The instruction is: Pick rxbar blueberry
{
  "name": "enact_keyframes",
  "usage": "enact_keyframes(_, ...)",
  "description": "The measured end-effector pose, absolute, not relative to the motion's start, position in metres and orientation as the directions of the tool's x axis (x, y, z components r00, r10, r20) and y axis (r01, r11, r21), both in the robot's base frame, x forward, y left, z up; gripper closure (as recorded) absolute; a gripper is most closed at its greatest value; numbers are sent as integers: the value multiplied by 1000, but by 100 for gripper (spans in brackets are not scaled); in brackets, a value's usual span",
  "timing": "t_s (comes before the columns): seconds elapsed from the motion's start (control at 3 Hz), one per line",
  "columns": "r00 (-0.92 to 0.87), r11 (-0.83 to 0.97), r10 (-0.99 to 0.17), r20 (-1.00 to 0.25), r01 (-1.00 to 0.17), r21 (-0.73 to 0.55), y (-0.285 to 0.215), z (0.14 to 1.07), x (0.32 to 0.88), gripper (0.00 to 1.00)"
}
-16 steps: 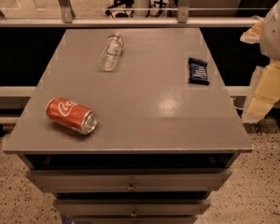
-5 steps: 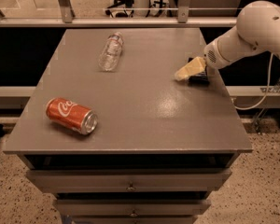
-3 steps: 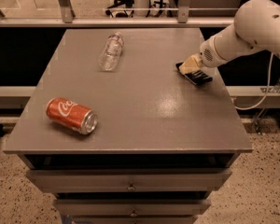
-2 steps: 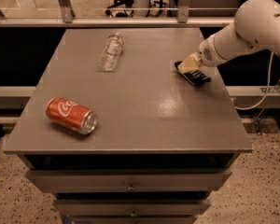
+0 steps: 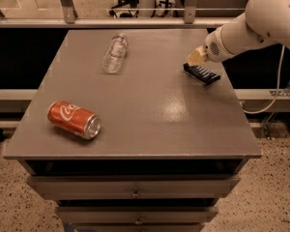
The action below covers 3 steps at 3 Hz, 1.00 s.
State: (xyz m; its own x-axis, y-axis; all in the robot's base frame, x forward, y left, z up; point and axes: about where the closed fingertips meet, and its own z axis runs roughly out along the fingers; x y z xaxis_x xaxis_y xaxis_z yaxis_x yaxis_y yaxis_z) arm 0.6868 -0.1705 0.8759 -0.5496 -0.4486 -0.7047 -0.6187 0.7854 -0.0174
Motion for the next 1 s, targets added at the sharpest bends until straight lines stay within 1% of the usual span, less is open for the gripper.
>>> enact_keyframes(0.33, -503, 766, -460, -732, -641, -41, -162, 900, 686, 100)
enact_keyframes(0.67, -496, 747, -485, -720, -663, -46, -164, 898, 684, 82)
enact_keyframes(1.0, -510, 743, -498, -701, -668, -43, -185, 881, 680, 43)
